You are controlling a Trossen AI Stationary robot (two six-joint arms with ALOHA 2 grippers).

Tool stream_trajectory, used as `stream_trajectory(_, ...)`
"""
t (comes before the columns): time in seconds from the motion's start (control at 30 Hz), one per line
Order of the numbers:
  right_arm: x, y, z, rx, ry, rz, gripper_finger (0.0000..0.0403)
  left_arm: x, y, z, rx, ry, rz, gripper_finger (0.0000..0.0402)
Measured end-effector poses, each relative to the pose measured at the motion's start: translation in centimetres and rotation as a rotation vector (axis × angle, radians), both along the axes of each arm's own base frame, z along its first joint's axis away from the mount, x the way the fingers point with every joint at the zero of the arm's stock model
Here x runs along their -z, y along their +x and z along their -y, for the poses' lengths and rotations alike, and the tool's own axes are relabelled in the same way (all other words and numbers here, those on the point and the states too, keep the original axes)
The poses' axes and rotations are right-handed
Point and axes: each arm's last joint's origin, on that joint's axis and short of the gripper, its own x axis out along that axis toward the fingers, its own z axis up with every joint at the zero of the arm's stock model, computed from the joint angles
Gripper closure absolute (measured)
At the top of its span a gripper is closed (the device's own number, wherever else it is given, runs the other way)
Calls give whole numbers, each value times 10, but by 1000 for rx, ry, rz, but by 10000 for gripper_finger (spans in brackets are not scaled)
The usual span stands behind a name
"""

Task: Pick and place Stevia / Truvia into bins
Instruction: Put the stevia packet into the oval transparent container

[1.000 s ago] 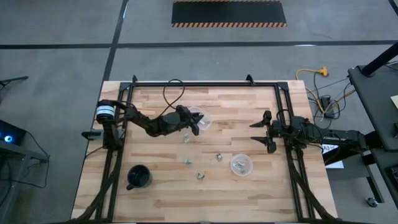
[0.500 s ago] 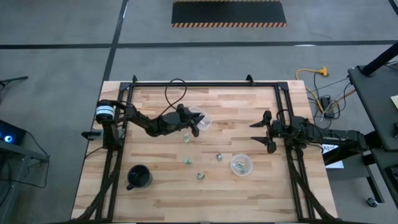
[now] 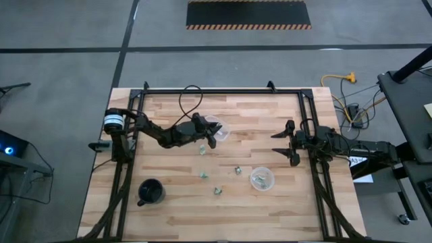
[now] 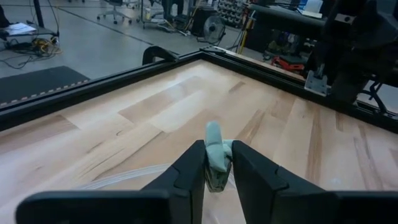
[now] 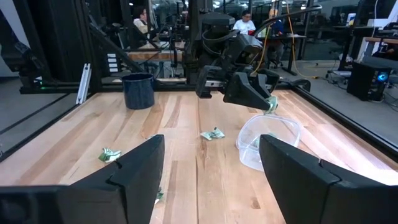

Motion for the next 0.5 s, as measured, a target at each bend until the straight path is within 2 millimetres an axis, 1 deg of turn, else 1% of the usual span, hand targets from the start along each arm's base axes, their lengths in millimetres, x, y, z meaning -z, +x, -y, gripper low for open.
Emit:
stream_trajectory(0.1, 0, 0, 0, 0, 0, 0, 151, 0, 0, 0, 1, 0, 0, 329)
stream_trajectory(0.17, 0, 0, 0, 0, 0, 0, 153, 0, 0, 0, 2, 0, 0, 316)
stream_trajectory(0.5, 0, 0, 0, 0, 0, 0, 154, 0, 0, 0, 1, 0, 0, 203)
